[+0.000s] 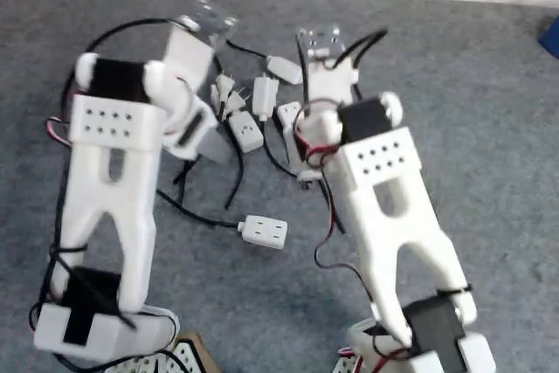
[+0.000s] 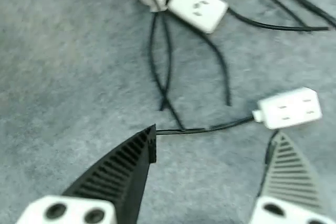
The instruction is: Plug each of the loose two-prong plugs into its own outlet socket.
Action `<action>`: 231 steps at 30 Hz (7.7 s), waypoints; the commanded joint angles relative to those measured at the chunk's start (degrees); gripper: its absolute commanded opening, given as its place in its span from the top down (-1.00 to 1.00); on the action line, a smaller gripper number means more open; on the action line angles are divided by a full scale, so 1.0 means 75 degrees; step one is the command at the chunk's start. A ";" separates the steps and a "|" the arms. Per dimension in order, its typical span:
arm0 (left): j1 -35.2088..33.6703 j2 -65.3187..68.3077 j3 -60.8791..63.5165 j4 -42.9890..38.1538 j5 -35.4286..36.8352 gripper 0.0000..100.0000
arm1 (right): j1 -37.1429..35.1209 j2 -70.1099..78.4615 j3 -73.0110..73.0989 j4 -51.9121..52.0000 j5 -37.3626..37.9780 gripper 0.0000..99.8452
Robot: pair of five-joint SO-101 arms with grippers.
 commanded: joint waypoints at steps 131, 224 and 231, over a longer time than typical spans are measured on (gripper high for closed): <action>0.0064 -0.1471 0.4730 -0.4794 -0.0199 0.10 | -0.1448 -0.3487 0.3112 -0.1975 -0.0176 0.99; 0.2643 0.0334 0.5714 -0.5228 -0.3892 0.10 | 0.2198 -0.4261 0.6183 -0.3604 0.0176 0.99; 0.2620 0.1483 0.4730 -0.4806 -0.3903 0.25 | 0.2198 -0.4319 0.6511 -0.3851 0.0188 0.99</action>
